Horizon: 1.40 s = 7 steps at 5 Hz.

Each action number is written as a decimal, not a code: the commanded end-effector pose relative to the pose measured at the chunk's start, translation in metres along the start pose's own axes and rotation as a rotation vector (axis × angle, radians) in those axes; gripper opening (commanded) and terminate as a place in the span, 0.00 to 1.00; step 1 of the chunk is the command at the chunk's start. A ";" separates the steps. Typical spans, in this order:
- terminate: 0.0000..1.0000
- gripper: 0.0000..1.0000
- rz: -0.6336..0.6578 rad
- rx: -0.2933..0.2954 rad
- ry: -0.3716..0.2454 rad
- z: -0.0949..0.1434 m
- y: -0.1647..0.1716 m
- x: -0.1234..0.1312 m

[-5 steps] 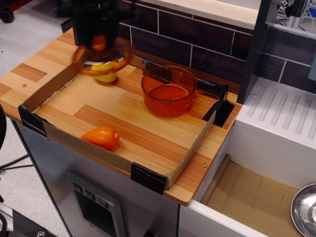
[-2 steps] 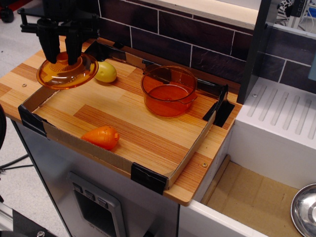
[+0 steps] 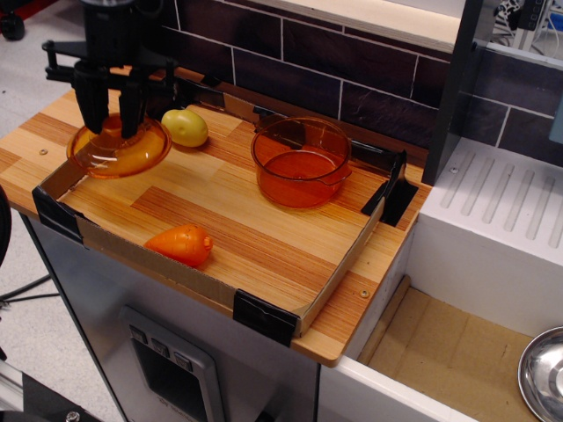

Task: Take lid off pot

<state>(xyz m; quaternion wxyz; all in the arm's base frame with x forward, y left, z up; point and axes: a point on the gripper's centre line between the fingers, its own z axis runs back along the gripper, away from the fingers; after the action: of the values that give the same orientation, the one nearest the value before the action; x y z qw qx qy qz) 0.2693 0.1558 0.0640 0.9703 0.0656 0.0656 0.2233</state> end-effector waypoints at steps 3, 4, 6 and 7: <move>0.00 1.00 -0.111 0.099 -0.085 0.015 -0.005 0.008; 0.00 1.00 -0.109 0.068 -0.073 0.028 -0.006 0.004; 0.00 1.00 -0.071 -0.014 -0.074 0.076 -0.026 -0.012; 0.00 1.00 -0.059 -0.042 -0.082 0.098 -0.037 -0.013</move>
<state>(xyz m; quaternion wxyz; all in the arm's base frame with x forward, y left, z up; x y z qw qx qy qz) 0.2871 0.1051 0.1320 0.9797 0.0485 0.0601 0.1851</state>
